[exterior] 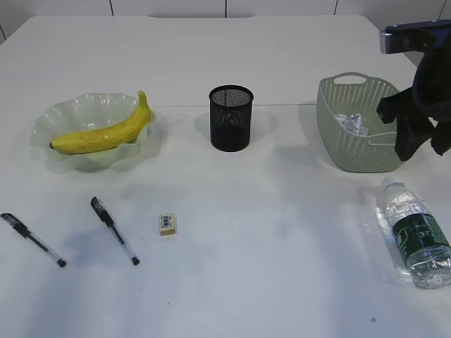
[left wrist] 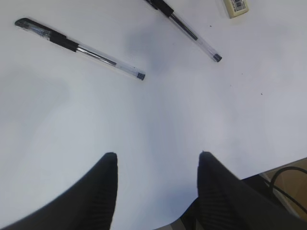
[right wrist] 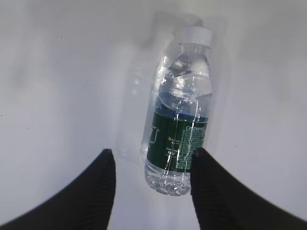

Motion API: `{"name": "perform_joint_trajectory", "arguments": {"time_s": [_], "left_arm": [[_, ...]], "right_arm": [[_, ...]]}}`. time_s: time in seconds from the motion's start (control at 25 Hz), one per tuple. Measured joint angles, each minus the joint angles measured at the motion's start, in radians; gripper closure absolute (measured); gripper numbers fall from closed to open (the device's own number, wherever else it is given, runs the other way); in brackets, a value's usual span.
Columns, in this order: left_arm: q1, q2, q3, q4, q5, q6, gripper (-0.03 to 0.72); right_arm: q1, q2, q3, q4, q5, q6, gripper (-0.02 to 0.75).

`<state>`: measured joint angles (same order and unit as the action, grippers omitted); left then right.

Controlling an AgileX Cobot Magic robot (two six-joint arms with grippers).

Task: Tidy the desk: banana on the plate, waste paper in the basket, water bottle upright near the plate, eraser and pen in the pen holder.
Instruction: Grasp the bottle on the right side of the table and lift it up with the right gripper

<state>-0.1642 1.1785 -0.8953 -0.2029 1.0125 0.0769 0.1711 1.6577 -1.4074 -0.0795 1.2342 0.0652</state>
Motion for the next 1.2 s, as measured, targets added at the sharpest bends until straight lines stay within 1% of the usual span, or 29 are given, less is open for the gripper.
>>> {"name": "perform_joint_trajectory", "arguments": {"time_s": [0.08,0.16,0.28,0.36,0.6,0.88,1.2], "left_arm": [[0.0,0.0,0.0,0.0,0.0,0.0,0.311],[0.0,0.0,0.0,-0.004,0.0,0.0,0.311],[0.0,0.0,0.0,-0.004,0.002,0.0,0.312],[0.0,0.0,0.0,-0.004,0.004,0.0,0.312],[0.0,0.0,0.0,-0.004,0.004,0.0,0.312],[0.0,0.0,0.0,-0.01,0.004,0.0,0.312],[0.0,0.0,0.0,-0.012,0.001,0.0,0.312]], "right_arm": [[0.0,0.014,0.001,-0.005,-0.016,0.0,0.329],[0.0,0.035,0.001,-0.02,-0.034,0.005,0.264],[-0.022,0.078,0.001,-0.023,-0.05,0.015,0.16],[-0.047,0.109,0.001,-0.021,-0.064,0.017,0.133],[-0.097,0.17,0.001,-0.006,-0.095,0.009,0.124],[-0.116,0.248,0.001,0.054,-0.128,-0.011,0.125],[-0.135,0.296,0.001,0.057,-0.161,-0.018,0.125]]}}
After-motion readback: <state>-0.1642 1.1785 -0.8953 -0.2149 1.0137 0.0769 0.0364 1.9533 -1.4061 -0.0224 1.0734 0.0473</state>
